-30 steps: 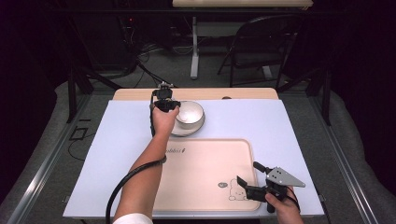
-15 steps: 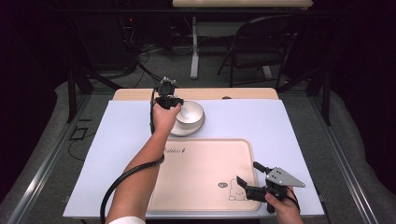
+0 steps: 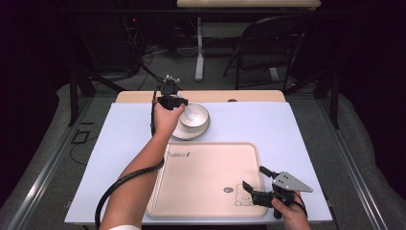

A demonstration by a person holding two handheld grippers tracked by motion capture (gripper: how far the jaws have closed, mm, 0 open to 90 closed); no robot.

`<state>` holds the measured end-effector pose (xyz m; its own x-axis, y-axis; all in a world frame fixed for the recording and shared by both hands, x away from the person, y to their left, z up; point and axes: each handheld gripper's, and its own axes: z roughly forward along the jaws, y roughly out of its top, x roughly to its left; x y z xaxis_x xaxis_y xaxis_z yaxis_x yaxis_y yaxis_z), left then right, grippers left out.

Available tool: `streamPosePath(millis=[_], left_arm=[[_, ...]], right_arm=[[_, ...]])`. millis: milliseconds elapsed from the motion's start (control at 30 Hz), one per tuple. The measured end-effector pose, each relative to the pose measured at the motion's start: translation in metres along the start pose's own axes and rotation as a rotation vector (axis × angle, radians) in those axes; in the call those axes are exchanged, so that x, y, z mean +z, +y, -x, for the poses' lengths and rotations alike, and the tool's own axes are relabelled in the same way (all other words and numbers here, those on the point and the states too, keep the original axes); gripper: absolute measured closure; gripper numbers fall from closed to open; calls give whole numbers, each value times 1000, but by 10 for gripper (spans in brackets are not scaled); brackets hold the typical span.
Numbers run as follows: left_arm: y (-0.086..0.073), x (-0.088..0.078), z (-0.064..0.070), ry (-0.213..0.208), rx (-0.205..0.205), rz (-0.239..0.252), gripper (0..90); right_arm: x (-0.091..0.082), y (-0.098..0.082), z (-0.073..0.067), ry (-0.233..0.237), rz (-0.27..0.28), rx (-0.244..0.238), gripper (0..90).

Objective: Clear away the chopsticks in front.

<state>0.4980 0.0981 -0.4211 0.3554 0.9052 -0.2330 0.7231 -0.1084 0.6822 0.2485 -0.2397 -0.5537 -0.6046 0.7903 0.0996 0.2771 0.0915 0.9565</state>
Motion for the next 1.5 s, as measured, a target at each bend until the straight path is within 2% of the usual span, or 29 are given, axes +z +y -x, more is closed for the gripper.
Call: streamPosePath(millis=[467, 767, 1133, 1167, 1500], left_arm=[[2, -18, 6, -20, 18, 9, 853], [0, -25, 2, -33, 12, -2, 854], [-15, -38, -8, -85, 13, -44, 854], [-18, -41, -9, -101, 14, -51, 854], [-39, -60, -16, -133, 31, -51, 854]], right_arm=[[0, 0, 0, -2, -1, -2, 142], [0, 0, 0, -3, -3, 0, 142], [0, 0, 0, -5, -2, -7, 143], [1, 0, 0, -5, -1, -8, 143], [1, 0, -1, -7, -2, -10, 142]])
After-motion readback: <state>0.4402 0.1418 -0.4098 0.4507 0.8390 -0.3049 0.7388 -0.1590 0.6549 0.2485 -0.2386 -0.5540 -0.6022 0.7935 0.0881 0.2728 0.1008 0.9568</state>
